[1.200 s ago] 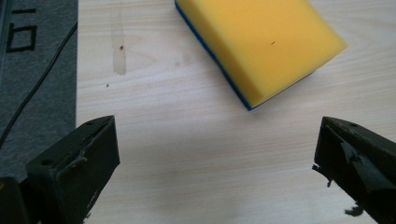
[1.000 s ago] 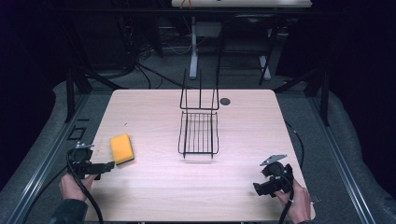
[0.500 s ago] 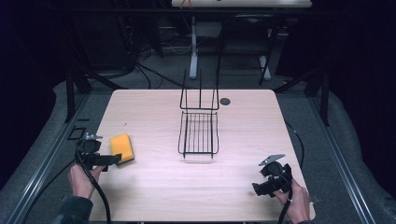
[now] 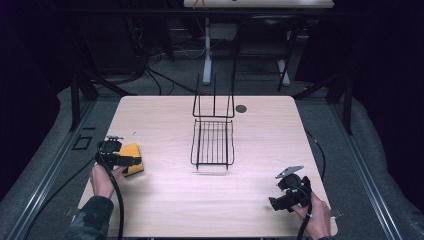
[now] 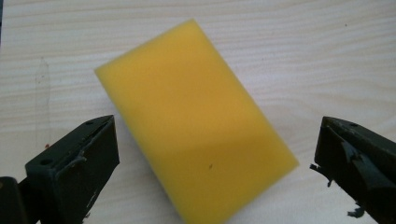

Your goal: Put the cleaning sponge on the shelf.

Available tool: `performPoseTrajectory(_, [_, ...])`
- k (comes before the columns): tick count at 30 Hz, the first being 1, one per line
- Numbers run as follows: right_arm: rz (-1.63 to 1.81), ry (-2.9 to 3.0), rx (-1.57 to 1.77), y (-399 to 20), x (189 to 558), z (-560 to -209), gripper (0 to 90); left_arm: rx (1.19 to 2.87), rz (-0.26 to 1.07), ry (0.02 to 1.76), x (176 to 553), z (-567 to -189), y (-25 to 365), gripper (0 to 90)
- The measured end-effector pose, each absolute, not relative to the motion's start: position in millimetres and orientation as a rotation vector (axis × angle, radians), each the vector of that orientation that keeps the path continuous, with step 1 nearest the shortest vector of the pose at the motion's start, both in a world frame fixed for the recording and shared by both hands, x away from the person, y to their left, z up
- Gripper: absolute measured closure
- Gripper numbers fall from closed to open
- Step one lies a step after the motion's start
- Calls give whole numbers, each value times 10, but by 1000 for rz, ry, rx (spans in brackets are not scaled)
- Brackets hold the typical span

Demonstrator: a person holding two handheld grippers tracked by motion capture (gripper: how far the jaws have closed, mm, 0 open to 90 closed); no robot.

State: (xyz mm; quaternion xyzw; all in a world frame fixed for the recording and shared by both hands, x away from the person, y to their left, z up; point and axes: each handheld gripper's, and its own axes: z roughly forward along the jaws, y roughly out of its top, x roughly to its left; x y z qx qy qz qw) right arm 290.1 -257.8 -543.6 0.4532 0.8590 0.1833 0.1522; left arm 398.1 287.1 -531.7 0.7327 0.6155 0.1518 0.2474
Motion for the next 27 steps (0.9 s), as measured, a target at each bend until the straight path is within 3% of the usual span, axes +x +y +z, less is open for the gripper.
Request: performPoseTrajectory(27, [527,2493,1278,-2569,2885,-5435,56,1946,377,1819,4220,-5499,2893,0])
